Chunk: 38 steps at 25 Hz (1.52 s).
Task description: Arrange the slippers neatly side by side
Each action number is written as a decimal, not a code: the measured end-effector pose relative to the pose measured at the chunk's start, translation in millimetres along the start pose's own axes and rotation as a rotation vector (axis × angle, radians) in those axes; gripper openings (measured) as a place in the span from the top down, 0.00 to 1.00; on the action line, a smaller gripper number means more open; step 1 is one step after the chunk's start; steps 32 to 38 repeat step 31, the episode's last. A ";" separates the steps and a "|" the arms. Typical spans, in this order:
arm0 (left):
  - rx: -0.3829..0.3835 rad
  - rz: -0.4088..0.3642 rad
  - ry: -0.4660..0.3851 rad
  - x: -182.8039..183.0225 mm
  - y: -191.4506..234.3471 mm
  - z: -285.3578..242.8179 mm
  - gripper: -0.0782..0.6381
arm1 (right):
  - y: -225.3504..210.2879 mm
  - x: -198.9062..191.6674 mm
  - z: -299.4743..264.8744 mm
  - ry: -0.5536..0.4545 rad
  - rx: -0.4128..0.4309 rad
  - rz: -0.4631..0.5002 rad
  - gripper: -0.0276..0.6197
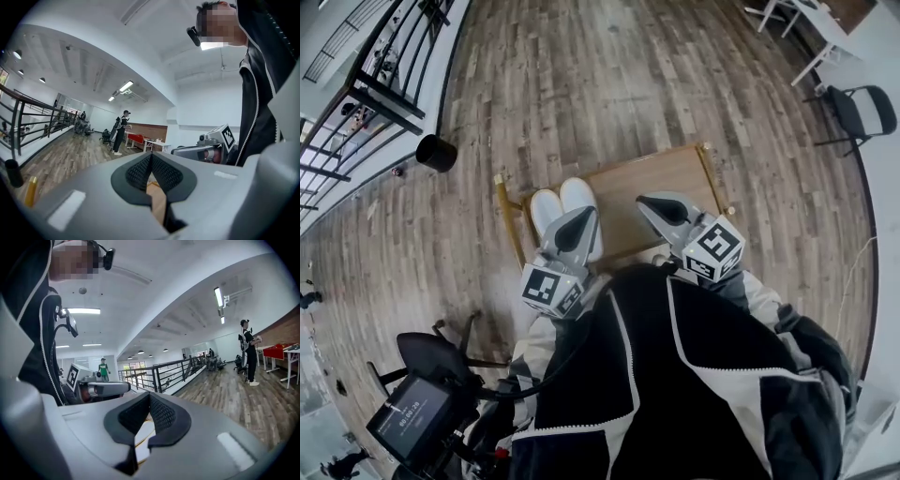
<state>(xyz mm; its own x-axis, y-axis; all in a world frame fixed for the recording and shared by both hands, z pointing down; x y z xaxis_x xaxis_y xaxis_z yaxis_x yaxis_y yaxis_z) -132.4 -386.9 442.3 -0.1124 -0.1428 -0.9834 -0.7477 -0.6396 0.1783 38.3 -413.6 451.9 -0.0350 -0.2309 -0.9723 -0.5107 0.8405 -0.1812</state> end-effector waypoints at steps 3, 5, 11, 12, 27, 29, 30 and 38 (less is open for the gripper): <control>-0.008 0.007 -0.006 5.6 -12.2 -13.3 0.87 | -10.9 4.2 17.1 -0.018 -0.024 0.005 0.95; -0.007 0.007 -0.009 5.7 -18.6 -20.4 0.87 | -17.6 4.1 26.1 -0.020 -0.032 0.019 0.96; -0.009 0.007 -0.022 5.2 -33.7 -40.0 0.87 | -35.9 2.8 43.9 -0.024 -0.041 0.028 0.96; -0.009 0.011 -0.020 5.4 -36.3 -42.1 0.87 | -37.6 2.2 46.0 -0.027 -0.039 0.029 0.96; -0.004 0.016 -0.028 -2.3 -67.9 -73.3 0.87 | -61.6 3.4 79.8 -0.015 0.002 0.028 0.96; -0.006 0.022 -0.027 -4.2 -74.7 -77.5 0.87 | -64.5 2.1 88.0 -0.015 0.004 0.021 0.96; -0.005 0.029 -0.026 -4.1 -78.1 -79.4 0.87 | -65.7 1.1 92.0 -0.015 0.004 0.018 0.96; -0.003 0.037 -0.025 -3.6 -81.4 -81.2 0.87 | -67.0 0.2 95.9 -0.014 0.004 0.014 0.96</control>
Point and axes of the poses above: the fingertips, and each gripper's own axes: z backward along the fingers, y to its left, x out of its top, the point moved 6 cm from there along z, backward along the fingers
